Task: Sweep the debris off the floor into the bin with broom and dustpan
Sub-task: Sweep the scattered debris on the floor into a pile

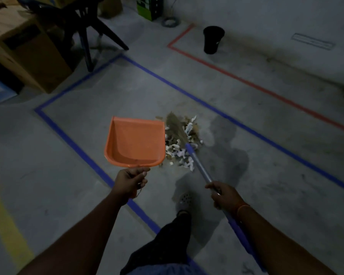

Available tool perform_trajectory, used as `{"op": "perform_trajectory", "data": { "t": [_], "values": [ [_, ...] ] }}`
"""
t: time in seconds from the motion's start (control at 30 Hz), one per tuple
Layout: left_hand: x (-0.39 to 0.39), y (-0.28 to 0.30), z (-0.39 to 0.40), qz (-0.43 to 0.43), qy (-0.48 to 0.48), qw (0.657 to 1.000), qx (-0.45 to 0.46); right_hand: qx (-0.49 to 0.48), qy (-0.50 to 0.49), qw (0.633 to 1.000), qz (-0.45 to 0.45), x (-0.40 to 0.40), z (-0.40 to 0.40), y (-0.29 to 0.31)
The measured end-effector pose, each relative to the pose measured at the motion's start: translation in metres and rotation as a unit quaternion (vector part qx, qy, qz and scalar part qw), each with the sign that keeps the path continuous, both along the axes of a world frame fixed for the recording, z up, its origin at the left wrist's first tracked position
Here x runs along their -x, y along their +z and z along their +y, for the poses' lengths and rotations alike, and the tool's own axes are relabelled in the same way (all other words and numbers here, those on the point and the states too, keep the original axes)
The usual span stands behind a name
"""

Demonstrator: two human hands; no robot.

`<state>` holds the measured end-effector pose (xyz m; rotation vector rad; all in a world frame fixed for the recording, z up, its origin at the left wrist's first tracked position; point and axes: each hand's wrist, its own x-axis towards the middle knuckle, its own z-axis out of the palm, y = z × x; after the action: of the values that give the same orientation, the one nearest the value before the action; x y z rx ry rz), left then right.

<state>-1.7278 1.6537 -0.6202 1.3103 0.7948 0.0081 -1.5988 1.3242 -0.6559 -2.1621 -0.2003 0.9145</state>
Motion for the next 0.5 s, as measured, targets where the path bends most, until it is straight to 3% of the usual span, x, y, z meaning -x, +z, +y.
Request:
{"op": "perform_trajectory", "data": {
  "t": [0.3, 0.5],
  "values": [
    [-0.119, -0.045, -0.049, 0.017, 0.088, 0.995, 0.036, 0.077, 0.15, 0.985, 0.02, -0.178, -0.03, 0.008],
    [-0.173, -0.048, -0.096, 0.042, 0.08, 0.995, 0.04, 0.115, 0.215, 0.97, -0.018, -0.281, -0.077, 0.026]
  ]
}}
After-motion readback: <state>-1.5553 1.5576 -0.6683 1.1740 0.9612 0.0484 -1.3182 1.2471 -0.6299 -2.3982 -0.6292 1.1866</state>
